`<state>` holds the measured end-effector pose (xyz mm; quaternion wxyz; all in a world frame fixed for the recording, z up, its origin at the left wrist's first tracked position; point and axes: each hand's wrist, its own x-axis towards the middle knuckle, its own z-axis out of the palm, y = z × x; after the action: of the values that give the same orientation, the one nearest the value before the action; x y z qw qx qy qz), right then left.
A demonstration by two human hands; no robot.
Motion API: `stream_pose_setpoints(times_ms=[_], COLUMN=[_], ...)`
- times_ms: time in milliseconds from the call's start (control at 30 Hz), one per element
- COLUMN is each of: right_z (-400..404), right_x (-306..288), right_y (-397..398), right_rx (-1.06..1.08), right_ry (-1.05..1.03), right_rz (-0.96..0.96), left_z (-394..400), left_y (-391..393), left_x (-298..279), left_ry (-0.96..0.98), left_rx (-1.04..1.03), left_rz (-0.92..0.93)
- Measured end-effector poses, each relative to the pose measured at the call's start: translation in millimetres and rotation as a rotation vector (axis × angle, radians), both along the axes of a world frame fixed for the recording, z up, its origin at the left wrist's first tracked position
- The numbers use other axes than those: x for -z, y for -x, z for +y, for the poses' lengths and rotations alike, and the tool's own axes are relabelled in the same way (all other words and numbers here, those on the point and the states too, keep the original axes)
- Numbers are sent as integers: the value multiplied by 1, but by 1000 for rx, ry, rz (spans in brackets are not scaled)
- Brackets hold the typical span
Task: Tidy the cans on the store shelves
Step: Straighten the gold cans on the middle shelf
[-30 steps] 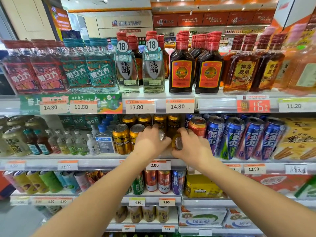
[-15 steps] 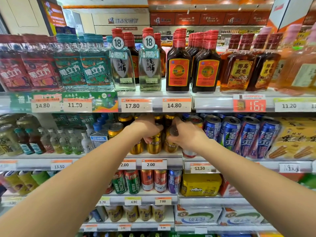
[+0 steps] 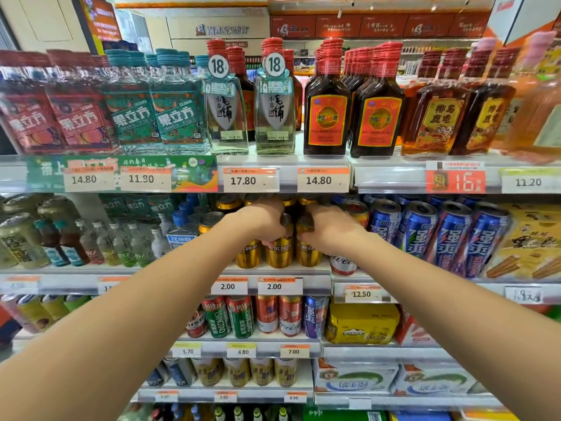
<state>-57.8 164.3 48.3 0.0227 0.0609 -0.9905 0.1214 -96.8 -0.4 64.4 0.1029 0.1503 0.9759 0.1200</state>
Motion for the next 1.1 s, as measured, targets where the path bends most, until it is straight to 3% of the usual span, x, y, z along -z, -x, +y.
stream_pose_setpoints(times_ms=[367,567,867,967,1100], right_z=[1,0,17,37,55], right_x=[14,23,18,11,7], right_y=[-5,-21,-68,-72,-67], right_rx=[3,9,118,252,361], right_ry=[128,234,364,321,262], right_rz=[33,109,408,421,334], left_z=[-3,-1,-12,-15,-13], left_y=[-10,-21,-37,-47,-56], left_x=[1,13,16,19,18], left_ry=[99,-83,-321,-393,-332], left_rx=[10,-51,-104,-80,-65], left_rz=[94,158,388,439,502])
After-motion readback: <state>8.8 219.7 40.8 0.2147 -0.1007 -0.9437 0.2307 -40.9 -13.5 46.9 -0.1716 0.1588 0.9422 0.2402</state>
